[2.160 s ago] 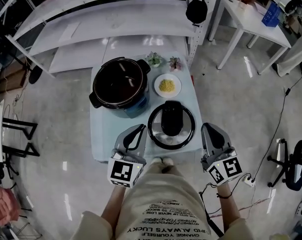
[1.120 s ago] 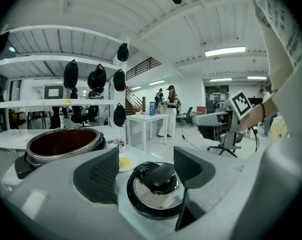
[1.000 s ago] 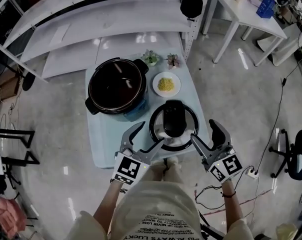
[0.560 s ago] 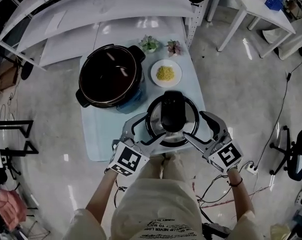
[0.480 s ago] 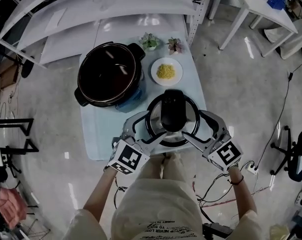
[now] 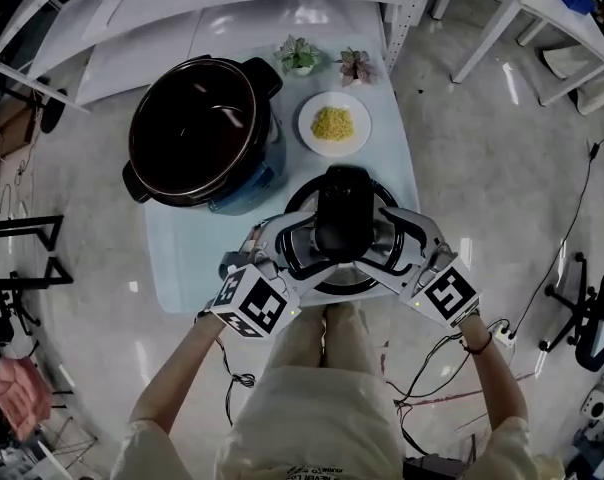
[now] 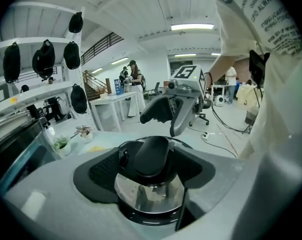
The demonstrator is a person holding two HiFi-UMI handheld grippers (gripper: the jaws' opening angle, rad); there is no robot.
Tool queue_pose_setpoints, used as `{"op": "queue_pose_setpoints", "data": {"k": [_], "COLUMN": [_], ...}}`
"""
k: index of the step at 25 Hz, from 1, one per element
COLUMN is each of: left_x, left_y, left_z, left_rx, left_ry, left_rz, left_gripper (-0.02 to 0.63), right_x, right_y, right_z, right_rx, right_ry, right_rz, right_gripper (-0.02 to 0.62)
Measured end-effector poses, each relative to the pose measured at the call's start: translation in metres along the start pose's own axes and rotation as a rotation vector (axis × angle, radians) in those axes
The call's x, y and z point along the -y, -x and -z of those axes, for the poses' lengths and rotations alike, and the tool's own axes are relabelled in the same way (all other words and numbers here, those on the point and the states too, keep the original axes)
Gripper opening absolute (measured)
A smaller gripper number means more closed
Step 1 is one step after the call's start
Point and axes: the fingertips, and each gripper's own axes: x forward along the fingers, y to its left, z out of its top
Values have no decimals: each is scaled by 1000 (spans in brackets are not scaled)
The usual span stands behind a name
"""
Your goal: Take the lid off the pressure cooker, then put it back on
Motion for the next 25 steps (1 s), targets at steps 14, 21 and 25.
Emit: {"op": "queue_pose_setpoints", "data": {"k": [14,21,25], "left_x": [6,10,11], "left_y": [-42,-44,-47], "left_z": [25,26,26], "left_rx": [-47,-51,-61], "left_ry": [-78,-103,-113], "left_rz": [121,188,233], "left_gripper": [324,324,324], "right_x": [-8,-12,-12], "right_y": [-32,-38,-38], "right_z": [32,36,39], "right_rx": [-56,-81,-109], "right_ry": [107,111,112], "right_rz": [-182,-283,-310], "right_gripper": [333,333,325]}}
